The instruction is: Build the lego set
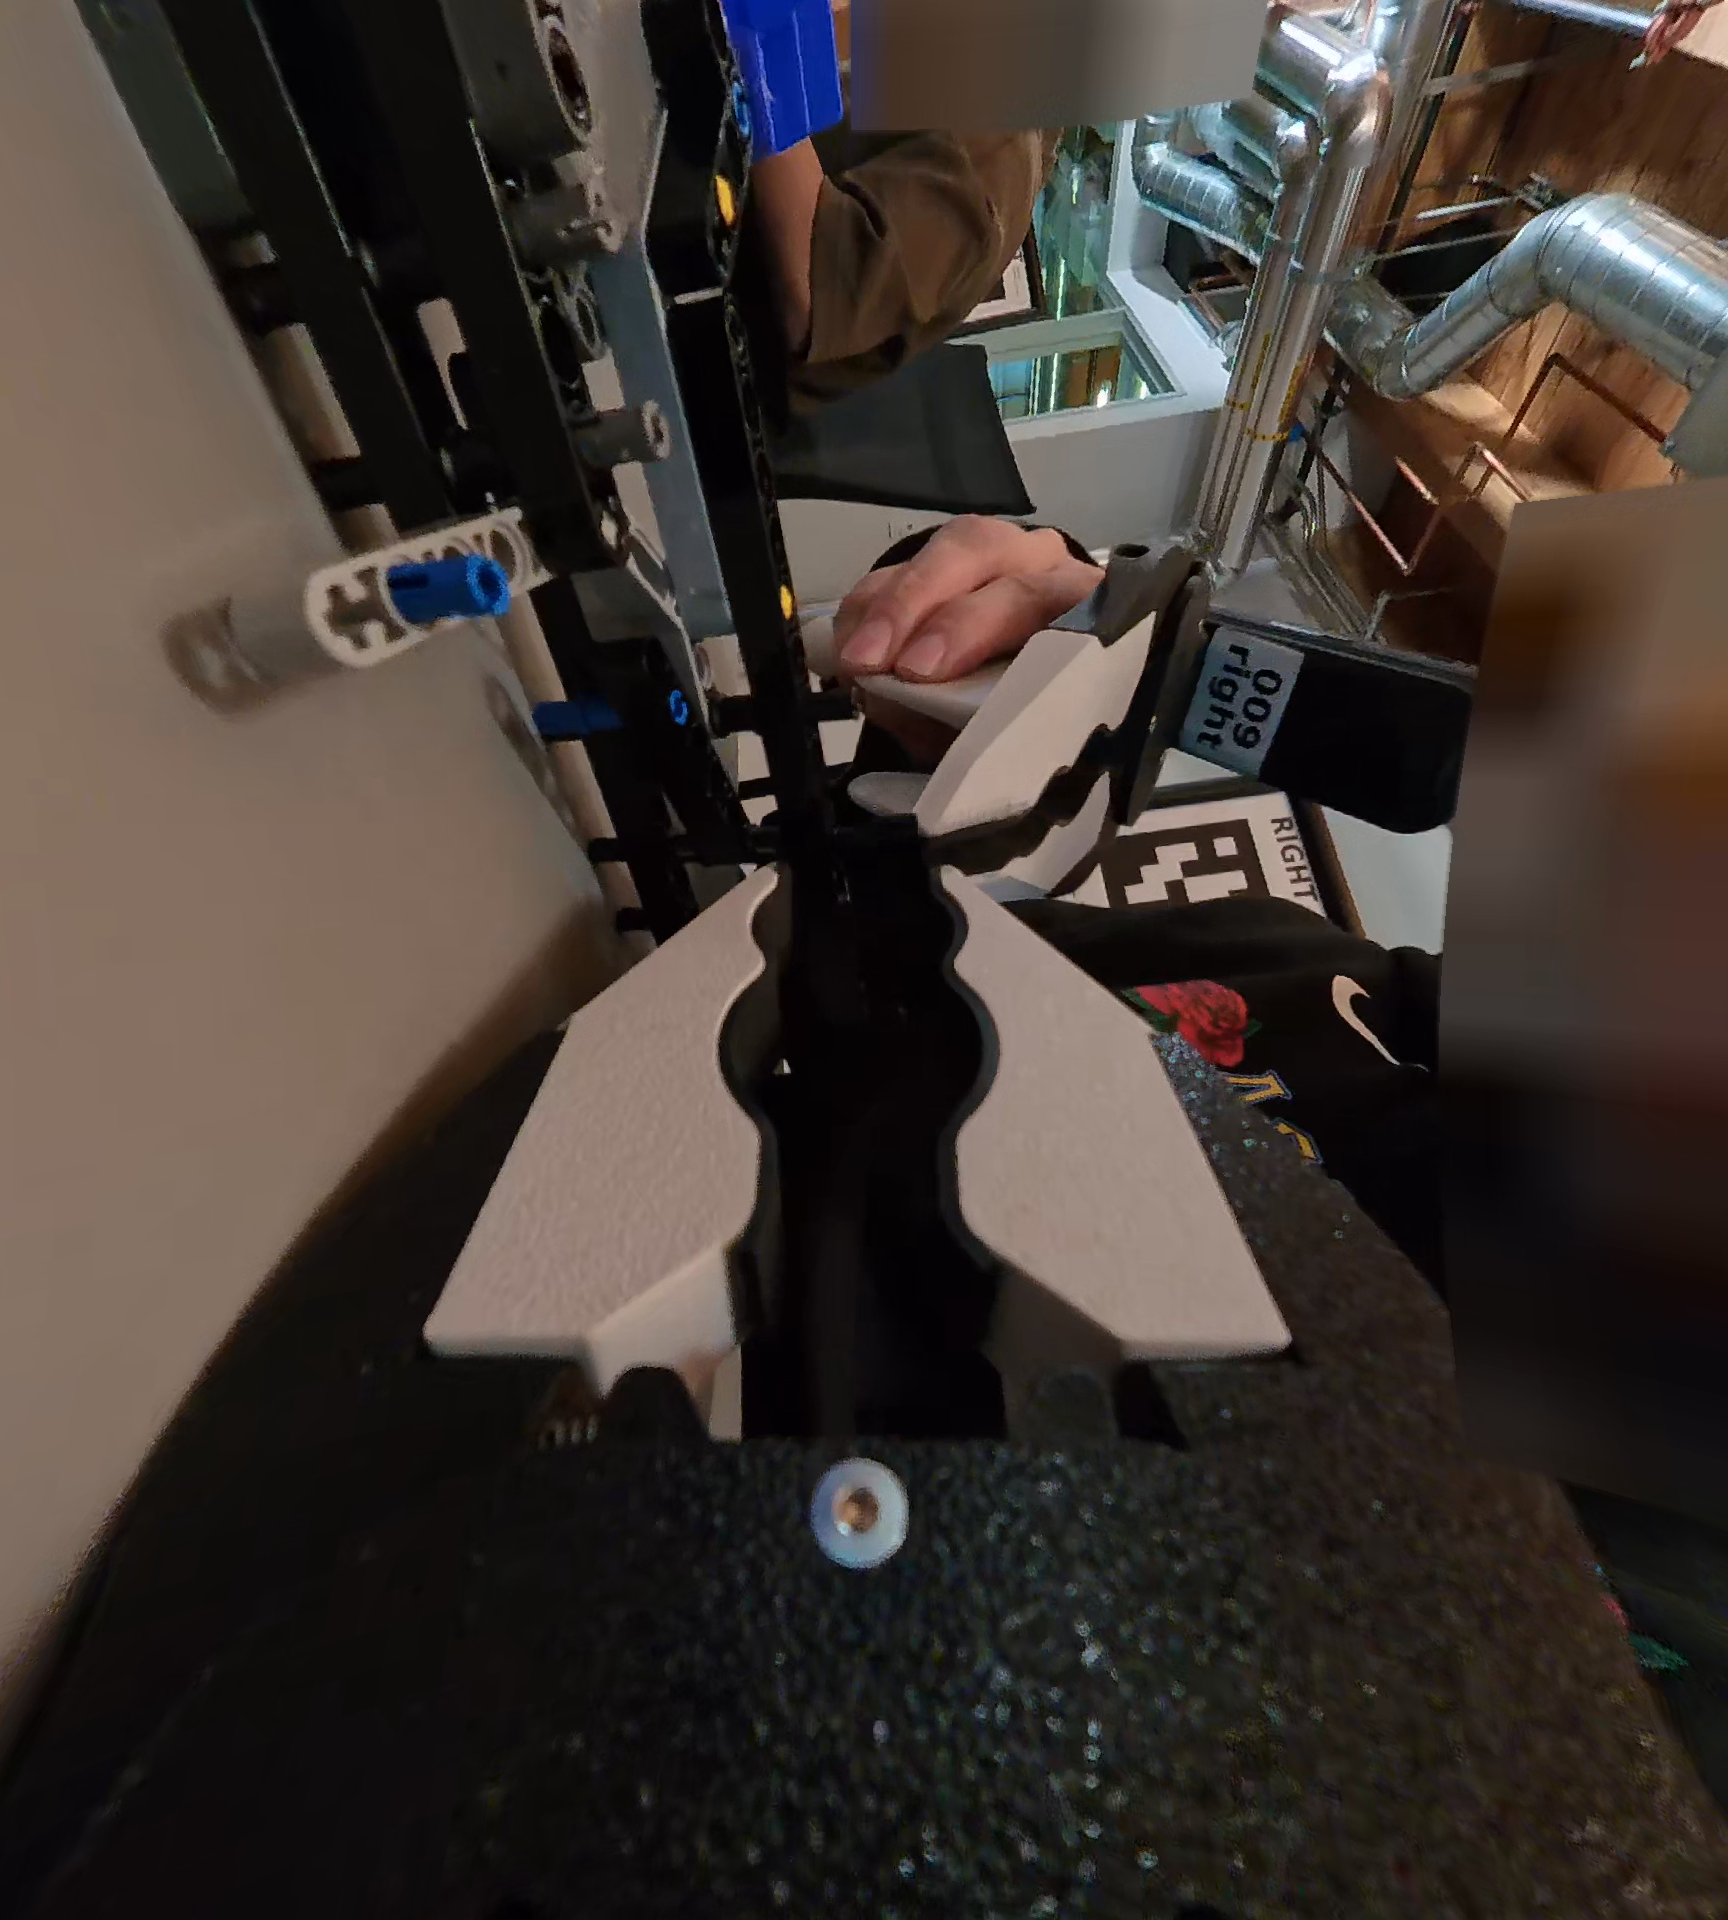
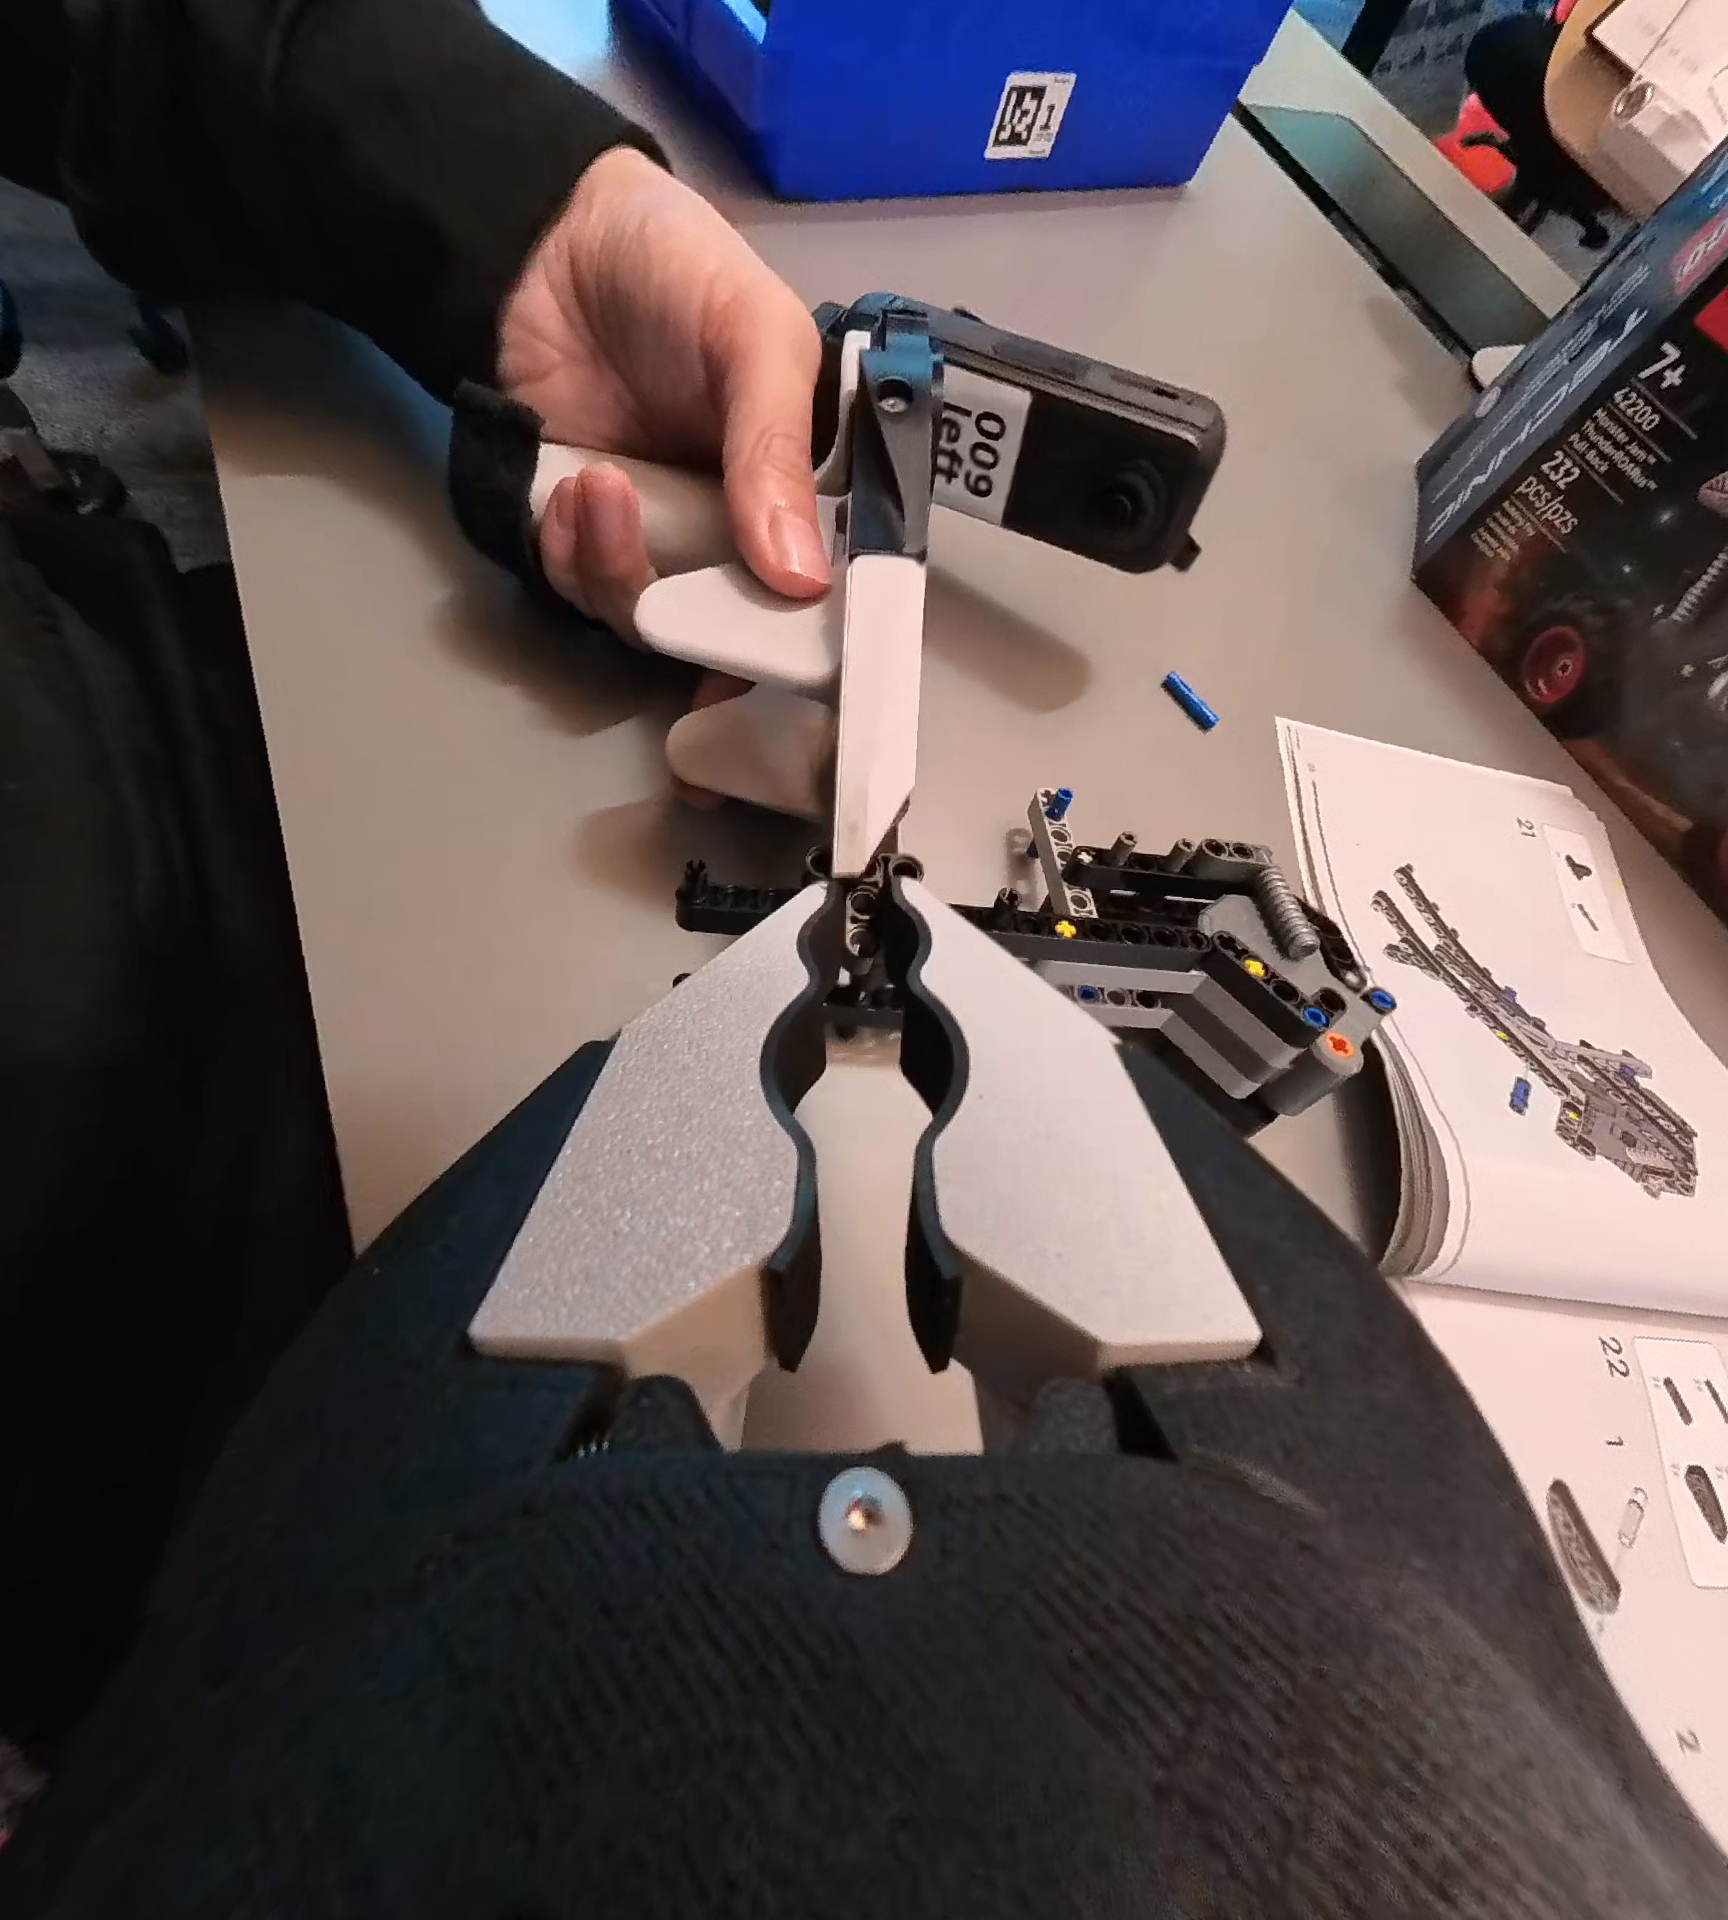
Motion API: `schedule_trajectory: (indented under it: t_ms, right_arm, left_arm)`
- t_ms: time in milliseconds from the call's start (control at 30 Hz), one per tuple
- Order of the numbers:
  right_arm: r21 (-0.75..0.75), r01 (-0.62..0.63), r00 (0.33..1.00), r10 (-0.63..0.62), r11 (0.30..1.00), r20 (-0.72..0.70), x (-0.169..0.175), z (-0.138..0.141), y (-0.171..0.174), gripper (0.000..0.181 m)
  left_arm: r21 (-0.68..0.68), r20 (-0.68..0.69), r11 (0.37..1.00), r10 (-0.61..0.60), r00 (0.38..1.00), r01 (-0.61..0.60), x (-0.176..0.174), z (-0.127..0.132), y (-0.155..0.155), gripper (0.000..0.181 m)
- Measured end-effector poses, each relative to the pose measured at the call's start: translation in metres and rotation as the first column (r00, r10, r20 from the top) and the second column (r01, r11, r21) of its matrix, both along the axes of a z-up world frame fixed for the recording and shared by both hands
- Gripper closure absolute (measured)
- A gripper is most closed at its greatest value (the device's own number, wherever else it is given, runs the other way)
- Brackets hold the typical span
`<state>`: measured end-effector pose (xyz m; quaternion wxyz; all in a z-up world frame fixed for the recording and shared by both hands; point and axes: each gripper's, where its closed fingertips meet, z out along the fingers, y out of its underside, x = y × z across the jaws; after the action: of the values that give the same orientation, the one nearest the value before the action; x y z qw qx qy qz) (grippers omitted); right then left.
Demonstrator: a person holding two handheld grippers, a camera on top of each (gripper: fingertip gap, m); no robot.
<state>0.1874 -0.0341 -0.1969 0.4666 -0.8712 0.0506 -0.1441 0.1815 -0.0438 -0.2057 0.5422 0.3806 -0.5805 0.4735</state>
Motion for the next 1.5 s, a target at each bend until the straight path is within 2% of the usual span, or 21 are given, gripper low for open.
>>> schedule_trajectory:
  t_ms: [233, 333, 467, 833, 967, 1033, 1200, 1500]
  right_arm:
    - [0.100, -0.042, 0.999, 0.038, 0.994, 0.038, 0.002, 0.001, 0.000, 0.176]
    - [0.083, -0.071, 0.995, 0.065, 0.994, 0.077, 0.002, 0.001, 0.000, 0.176]
    - [0.064, -0.083, 0.996, 0.082, 0.994, 0.030, 0.003, 0.000, -0.002, 0.176]
    - [-0.053, -0.146, 0.989, 0.148, 0.988, 0.029, 0.006, -0.001, -0.001, 0.176]
    - [-0.008, -0.114, 0.990, 0.114, 0.993, 0.080, 0.013, 0.003, 0.000, 0.175]
    - [0.048, -0.084, 0.991, 0.079, 0.995, 0.104, 0.018, 0.007, -0.001, 0.164]
    - [0.130, -0.160, 0.987, 0.155, 0.979, 0.046, 0.010, 0.006, 0.003, 0.181]
    - [0.096, -0.167, 0.985, 0.162, 0.981, 0.063, 0.013, 0.005, 0.002, 0.181]
  left_arm:
    - [-0.001, 0.005, 1.000, 0.020, 1.000, -0.020, 0.001, 0.000, 0.000, 0.158]
    - [0.001, 0.000, 1.000, 0.022, 1.000, -0.022, 0.002, 0.000, 0.000, 0.158]
    - [0.000, -0.002, 0.999, 0.038, 0.999, -0.038, 0.004, 0.000, -0.001, 0.158]
    - [0.019, -0.054, 0.992, 0.127, 0.990, -0.127, 0.009, 0.000, 0.000, 0.158]
    - [0.006, -0.042, 0.982, 0.190, 0.981, -0.190, 0.014, 0.001, 0.001, 0.159]
    - [0.008, -0.043, 0.981, 0.194, 0.980, -0.194, 0.014, 0.000, 0.001, 0.158]
    - [-0.002, -0.037, 0.978, 0.208, 0.977, -0.208, 0.015, 0.001, 0.001, 0.159]
    - [-0.001, -0.012, 0.973, 0.229, 0.973, -0.230, 0.016, 0.000, 0.002, 0.159]
